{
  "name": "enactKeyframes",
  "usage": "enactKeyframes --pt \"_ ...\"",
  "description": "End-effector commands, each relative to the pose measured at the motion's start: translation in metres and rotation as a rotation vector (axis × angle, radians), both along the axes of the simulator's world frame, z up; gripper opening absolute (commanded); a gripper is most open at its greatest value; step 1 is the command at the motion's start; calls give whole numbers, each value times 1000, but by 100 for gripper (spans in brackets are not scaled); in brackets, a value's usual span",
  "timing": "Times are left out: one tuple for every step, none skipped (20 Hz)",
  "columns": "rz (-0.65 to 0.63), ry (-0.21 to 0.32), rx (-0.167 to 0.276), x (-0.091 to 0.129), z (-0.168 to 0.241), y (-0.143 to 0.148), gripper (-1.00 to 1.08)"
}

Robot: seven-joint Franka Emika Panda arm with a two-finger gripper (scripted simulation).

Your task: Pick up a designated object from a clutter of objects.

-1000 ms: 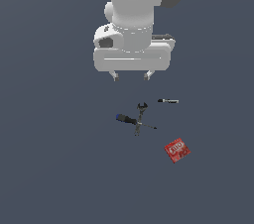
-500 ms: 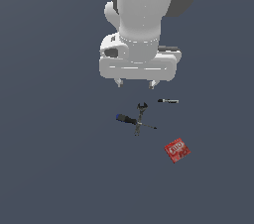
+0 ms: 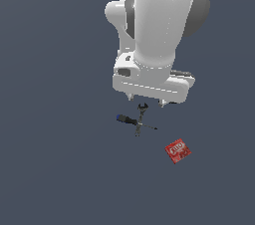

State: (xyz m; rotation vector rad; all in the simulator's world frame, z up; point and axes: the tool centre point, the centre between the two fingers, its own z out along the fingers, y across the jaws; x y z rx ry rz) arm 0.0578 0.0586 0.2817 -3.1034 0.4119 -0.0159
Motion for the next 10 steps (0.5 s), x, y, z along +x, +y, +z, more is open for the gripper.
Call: enactKeyframes --pt "-51 1 1 8 -10 9 100" --pt "-72 2 1 12 -15 13 100" --pt "-92 2 1 15 -19 16 100" --pt "-112 3 1 18 -23 20 100" --pt "-132 3 1 21 -28 24 100" --pt "-152 4 1 23 -32 27 100" --pt "-172 4 1 26 -37 31 100" --pt "-192 5 1 29 -42 35 100" --pt "-212 5 2 32 -46 39 100" --pt "-233 6 2 34 -51 42 100"
